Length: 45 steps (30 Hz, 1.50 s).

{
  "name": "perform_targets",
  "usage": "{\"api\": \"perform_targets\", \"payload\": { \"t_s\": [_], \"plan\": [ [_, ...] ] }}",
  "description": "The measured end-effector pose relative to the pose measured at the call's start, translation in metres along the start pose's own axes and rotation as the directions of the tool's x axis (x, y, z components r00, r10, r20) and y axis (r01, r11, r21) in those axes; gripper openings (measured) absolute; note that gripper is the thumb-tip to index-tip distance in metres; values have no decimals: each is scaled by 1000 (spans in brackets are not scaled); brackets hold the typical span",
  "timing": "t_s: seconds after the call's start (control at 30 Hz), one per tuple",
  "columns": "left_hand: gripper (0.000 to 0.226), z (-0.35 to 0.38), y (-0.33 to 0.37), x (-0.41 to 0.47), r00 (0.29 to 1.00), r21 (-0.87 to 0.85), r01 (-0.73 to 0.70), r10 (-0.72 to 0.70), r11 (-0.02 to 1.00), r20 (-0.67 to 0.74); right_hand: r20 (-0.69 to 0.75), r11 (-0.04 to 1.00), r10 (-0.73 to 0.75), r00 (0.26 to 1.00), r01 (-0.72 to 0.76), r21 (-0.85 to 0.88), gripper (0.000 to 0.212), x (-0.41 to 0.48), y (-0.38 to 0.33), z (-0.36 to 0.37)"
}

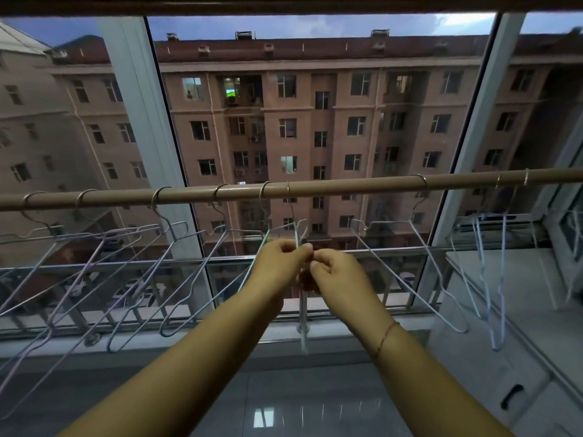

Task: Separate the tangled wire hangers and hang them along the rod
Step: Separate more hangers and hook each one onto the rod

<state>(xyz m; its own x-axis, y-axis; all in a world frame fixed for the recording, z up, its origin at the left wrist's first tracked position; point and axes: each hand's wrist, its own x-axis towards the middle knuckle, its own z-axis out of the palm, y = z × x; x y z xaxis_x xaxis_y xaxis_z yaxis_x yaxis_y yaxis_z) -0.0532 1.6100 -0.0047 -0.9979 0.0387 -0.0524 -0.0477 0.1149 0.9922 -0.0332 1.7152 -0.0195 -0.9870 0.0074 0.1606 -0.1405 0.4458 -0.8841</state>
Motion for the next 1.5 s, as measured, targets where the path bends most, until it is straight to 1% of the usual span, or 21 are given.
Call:
{"api": "perform_targets", "payload": {
  "t_s": [0.03,0.1,0.17,0.23,0.3,0.37,0.43,0.5,0.67,0.73,0.8,0.87,0.93,1.07,1.13,1.2,1.27,1.33,1.37,1.43,1.5],
  "plan": [
    [25,0,-2,1,1000,44,-14,16,999,-26,-2,1000,1,1000,-1,-1,25,-2,2,-1],
    [51,-1,-7,1,993,137,-45,60,990,-106,-13,1000,12,1000,-11,17,25,-5,6,-5],
    [68,0,-7,-2,965,271,-130,185,954,-188,-47,999,25,999,-23,31,25,-8,10,-10],
    [73,4,-6,-8,913,374,-246,343,894,-218,-96,999,26,995,-22,47,26,-11,13,-17],
    [69,11,-4,-13,865,421,-354,464,835,-192,-155,998,22,988,-11,66,24,-14,16,-28],
    [60,21,-1,-16,858,382,-426,500,820,-116,-228,998,6,974,10,68,22,-17,19,-42],
    [49,35,1,-18,881,305,-441,473,844,-34,-309,998,-21,951,39,51,21,-21,24,-59],
    [41,51,2,-17,893,273,-440,450,856,26,-384,997,-55,922,74,35,18,-25,32,-76],
    [24,105,9,-19,893,190,-448,429,874,133,-518,997,-79,852,73,-31,18,-33,56,-126],
    [22,131,12,-19,879,148,-468,443,871,176,-551,995,-99,828,71,-73,19,-33,69,-147],
    [28,159,14,-17,866,125,-482,451,867,216,-548,992,-111,829,56,-116,19,-31,81,-166],
    [36,189,17,-13,870,123,-468,432,875,239,-493,988,-105,864,36,-147,20,-29,95,-181],
    [41,218,19,-8,893,97,-415,385,904,231,-425,985,-88,901,13,-174,23,-27,108,-194],
    [47,259,21,4,956,40,-260,251,965,152,-379,979,-84,921,5,-205,26,-27,127,-219],
    [42,269,19,11,984,9,-124,122,992,127,-331,969,-64,942,-21,-247,25,-25,132,-225],
    [26,275,17,17,989,-20,4,-1,1000,150,-296,951,-56,953,-40,-306,29,-24,136,-226],
    [21,278,15,21,982,-50,69,-59,996,180,-318,939,-73,945,-42,-340,38,-24,139,-226],
    [24,280,16,25,976,-103,110,-88,989,198,-357,930,-68,932,-71,-361,48,-25,141,-228],
    [26,281,17,27,974,-127,119,-91,985,205,-368,918,-55,928,-98,-384,48,-25,142,-230],
    [27,283,20,30,976,-137,100,-71,986,205,-374,879,-45,926,-141,-455,35,-23,142,-235],
    [21,285,21,33,983,-128,66,-43,990,178,-362,852,-50,931,-149,-501,19,-22,142,-240]
  ]
}}
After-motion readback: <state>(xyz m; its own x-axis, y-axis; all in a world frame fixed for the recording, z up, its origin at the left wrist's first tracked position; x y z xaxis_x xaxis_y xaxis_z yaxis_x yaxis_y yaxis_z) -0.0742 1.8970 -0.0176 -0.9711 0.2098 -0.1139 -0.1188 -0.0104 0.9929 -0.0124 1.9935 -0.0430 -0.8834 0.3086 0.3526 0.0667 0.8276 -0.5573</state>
